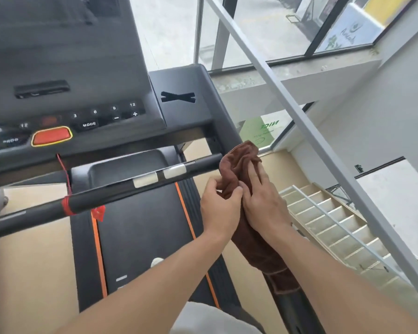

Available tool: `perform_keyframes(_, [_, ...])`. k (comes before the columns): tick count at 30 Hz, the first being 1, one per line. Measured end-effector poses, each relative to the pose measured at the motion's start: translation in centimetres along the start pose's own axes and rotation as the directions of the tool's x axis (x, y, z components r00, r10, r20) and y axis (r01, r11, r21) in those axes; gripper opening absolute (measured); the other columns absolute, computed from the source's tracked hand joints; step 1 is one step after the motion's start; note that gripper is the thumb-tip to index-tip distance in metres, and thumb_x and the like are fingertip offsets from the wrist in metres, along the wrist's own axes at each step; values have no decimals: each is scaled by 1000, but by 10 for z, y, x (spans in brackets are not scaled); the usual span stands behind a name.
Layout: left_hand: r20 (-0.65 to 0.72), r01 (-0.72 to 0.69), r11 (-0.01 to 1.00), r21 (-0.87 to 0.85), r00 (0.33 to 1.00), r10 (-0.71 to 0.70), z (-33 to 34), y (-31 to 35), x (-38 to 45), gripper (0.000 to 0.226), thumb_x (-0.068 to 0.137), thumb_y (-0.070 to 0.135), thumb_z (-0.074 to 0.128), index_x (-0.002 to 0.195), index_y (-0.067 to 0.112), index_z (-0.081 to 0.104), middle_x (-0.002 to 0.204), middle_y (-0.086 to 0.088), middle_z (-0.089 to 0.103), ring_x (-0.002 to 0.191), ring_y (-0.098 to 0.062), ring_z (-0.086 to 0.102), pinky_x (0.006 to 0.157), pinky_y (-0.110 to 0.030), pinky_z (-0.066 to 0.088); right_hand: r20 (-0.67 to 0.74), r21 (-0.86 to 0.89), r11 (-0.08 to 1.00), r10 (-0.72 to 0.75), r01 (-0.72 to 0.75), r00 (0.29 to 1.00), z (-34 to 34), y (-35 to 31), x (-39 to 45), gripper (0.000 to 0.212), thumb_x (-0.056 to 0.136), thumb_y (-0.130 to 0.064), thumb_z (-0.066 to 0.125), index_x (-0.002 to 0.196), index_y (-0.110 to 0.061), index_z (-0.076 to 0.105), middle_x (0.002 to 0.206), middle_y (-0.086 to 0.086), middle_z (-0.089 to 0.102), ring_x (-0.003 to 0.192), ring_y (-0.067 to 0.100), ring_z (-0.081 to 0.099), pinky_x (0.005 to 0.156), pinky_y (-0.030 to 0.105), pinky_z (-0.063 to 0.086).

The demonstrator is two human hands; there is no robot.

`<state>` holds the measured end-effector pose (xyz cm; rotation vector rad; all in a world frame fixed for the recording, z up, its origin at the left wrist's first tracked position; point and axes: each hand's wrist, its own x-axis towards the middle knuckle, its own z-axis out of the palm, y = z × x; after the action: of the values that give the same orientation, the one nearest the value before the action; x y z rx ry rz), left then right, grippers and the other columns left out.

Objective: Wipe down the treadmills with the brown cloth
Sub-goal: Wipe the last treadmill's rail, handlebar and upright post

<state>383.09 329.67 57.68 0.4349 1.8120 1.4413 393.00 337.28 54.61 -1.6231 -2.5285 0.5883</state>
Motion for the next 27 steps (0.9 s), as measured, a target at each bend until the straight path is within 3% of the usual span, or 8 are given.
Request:
perform_keyframes(8, [-114,-79,997,23,990,81,-28,41,113,27,86,13,75,109,22,65,105,5,69,96,-8,64,88,-26,52,-32,-52,997,-56,54,998,4,-59,126,54,107,-56,21,159,-46,15,171,-10,8,150,25,27,115,51,36])
perform_keyframes(13, [-275,-232,971,59,931,239,-45,68,155,44,89,5,67,119,34,55,124,8,57,112,2,54,98,-13,42,130,-296,909,-267,294,955,11,-101,201,69,95,-68,-8,160,-47,4,171,-9,-6,157,32,-10,126,54,5])
perform_keyframes(15, [-328,-317,939,137,880,345,-53,81,174,50,90,5,65,125,36,50,132,9,52,125,-2,48,108,-13,33,167,-323,883,-301,340,939,11,-123,230,69,94,-70,-3,160,-47,0,170,-11,-9,155,31,-19,125,56,-5])
perform_keyframes(18, [-330,-324,942,84,883,333,-56,104,206,43,97,5,57,134,26,51,139,7,51,130,3,45,104,-3,27,199,-312,846,-387,433,900,8,-157,278,67,96,-69,2,160,-48,0,170,-12,-10,155,29,-22,122,58,-13])
perform_keyframes(21, [-355,-305,952,33,887,296,-57,125,242,36,101,7,51,136,18,52,138,5,54,124,8,50,106,-9,35,224,-288,831,-425,476,877,8,-180,326,64,98,-66,5,159,-49,7,171,-12,0,157,27,-12,122,58,-12])
perform_keyframes(24, [-388,-288,957,33,879,278,-61,141,268,32,104,10,47,134,19,54,134,9,57,121,10,52,112,-20,38,206,-261,845,-424,467,882,5,-201,362,60,100,-62,12,146,-44,45,158,-6,43,150,26,29,119,55,12])
perform_keyframes(26, [-390,-288,956,56,875,286,-64,147,275,30,105,10,46,132,19,56,133,9,59,124,6,53,111,-18,38,213,-232,863,-406,449,889,2,-215,385,56,100,-57,19,120,-34,67,131,1,67,122,28,57,97,49,34])
perform_keyframes(27, [-384,-295,954,60,875,295,-66,149,277,30,105,10,46,131,18,57,131,9,61,124,5,54,109,-16,39,233,-211,873,-393,441,890,1,-221,397,54,99,-56,24,111,-31,70,121,4,70,110,29,61,86,45,37])
